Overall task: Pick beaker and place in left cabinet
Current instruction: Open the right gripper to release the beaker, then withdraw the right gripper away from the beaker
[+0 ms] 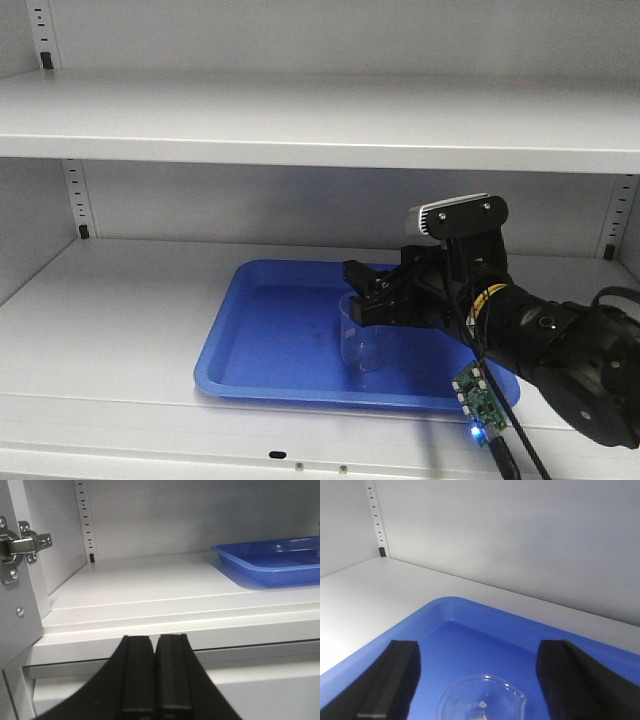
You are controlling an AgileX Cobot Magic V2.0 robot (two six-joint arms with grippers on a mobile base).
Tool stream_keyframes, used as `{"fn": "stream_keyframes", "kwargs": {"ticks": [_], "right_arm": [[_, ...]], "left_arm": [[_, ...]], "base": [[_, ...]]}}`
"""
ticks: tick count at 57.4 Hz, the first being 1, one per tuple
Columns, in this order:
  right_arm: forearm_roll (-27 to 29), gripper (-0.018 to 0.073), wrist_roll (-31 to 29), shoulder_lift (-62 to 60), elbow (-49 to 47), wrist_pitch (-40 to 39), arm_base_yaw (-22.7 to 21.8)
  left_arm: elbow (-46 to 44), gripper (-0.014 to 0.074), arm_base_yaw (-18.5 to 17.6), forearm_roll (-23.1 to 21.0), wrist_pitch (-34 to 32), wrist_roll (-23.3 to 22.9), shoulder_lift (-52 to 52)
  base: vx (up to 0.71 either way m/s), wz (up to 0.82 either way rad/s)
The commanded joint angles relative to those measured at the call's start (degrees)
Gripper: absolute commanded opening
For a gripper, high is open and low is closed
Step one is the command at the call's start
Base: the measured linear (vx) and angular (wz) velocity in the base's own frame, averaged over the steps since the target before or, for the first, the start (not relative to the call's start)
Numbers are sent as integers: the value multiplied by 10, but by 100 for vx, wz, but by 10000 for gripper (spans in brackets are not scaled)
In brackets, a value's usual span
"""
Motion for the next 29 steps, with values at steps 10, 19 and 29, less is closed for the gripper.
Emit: {"fn": "stream_keyframes", "kwargs": {"ticks": [10,19,29], "right_arm": [[4,377,2,-58,-17,-4,-3],[-3,288,0,-71,-17,47,-3],[-7,174,0,-86,-17,63,-1]], "left_arm": [[9,1,0,-4,-48,-2,-10],[9,1,0,-4,-48,-2,-10],[9,1,0,-4,-48,-2,-10]], "base": [[0,0],[0,0],[0,0]]}}
